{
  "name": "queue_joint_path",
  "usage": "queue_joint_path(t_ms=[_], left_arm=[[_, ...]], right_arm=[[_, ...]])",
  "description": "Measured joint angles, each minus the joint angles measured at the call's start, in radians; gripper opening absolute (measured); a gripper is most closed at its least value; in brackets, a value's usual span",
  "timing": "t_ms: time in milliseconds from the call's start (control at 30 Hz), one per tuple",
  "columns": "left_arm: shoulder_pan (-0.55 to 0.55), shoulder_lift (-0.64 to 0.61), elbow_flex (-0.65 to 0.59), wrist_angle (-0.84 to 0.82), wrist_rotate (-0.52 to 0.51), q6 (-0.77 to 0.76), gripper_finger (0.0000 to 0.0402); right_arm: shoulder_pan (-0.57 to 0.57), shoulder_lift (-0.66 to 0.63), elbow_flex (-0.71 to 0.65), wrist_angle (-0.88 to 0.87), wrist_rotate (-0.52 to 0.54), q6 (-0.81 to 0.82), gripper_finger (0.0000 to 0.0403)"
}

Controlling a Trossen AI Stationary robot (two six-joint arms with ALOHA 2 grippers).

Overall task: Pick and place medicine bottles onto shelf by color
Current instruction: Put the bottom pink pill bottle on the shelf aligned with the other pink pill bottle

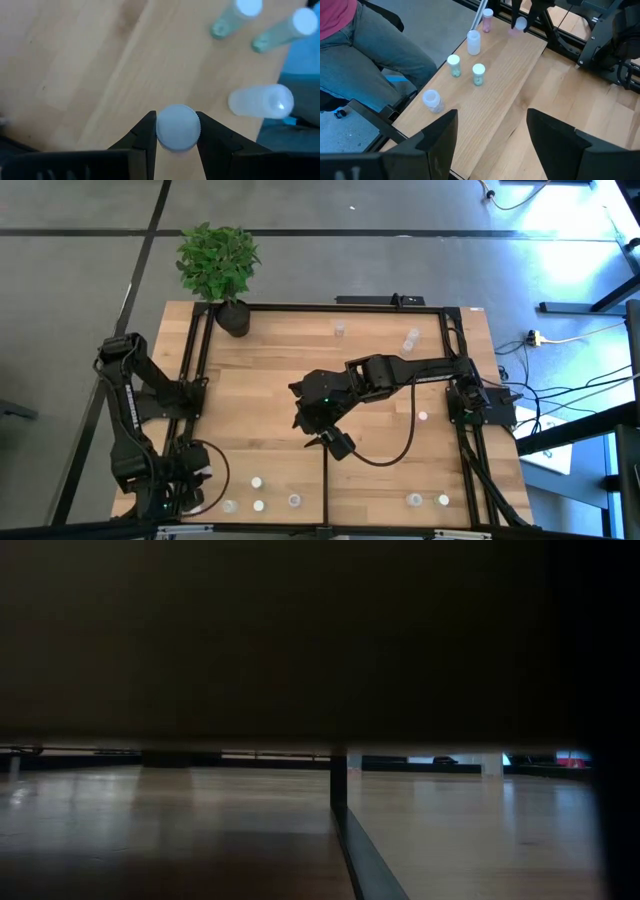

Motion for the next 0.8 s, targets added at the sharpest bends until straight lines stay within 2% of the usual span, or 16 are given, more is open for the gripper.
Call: queue_joint_path(t_ms=[300, 800], left_arm=[[0.055, 0.029, 0.0, -0.036, -0.048, -0.015, 0.0101], [0.033, 0.103, -0.001, -0.133, -0.049, -0.222, 0.0101]], right_arm=[[0.0, 0.0, 0.0, 0.0, 0.0, 0.0, 0.0239], [0.0, 0.0, 0.0, 0.0, 0.0, 0.0, 0.0239]])
